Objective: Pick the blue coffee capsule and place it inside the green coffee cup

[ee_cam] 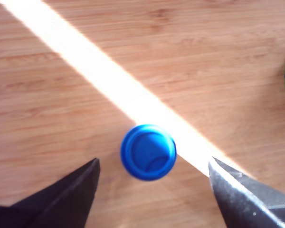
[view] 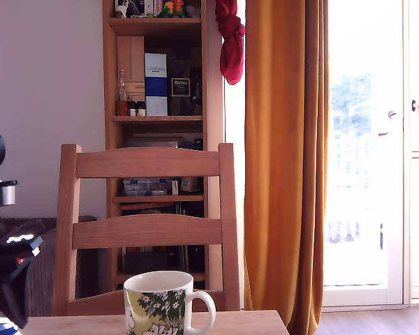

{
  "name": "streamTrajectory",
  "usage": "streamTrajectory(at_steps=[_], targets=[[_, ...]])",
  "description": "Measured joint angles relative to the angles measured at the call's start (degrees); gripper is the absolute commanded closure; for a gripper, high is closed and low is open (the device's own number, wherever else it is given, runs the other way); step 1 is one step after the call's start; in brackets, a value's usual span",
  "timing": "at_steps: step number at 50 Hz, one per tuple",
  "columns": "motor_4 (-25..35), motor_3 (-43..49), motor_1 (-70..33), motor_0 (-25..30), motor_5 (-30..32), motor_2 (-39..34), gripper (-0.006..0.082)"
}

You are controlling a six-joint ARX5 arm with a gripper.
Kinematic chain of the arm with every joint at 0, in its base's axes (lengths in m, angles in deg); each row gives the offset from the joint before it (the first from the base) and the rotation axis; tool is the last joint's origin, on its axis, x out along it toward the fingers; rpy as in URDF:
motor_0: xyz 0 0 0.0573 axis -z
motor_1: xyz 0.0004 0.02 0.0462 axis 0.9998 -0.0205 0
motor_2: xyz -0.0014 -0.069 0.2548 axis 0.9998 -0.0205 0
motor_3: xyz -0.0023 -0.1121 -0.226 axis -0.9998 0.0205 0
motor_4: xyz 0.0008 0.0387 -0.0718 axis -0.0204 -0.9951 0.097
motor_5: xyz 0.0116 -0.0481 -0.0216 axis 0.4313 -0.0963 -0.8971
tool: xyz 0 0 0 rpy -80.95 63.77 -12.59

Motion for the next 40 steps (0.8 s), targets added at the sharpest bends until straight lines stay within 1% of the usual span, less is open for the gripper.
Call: streamTrajectory(at_steps=[11,14,20,22,33,40], targets=[[-0.3,-2.2,-3.0,0.7,0.1,0.0,0.0115],[-1.2,-2.2,-3.5,0.7,0.1,0.0,0.0173],[-1.6,-2.3,-3.5,0.7,1.0,0.0,0.0396],[-1.6,-2.3,-3.5,0.7,1.1,0.0,0.0439],[-1.2,-2.6,-3.5,0.7,1.7,0.3,0.0538],[-1.1,-2.7,-3.5,0.7,2.1,0.5,0.0548]])
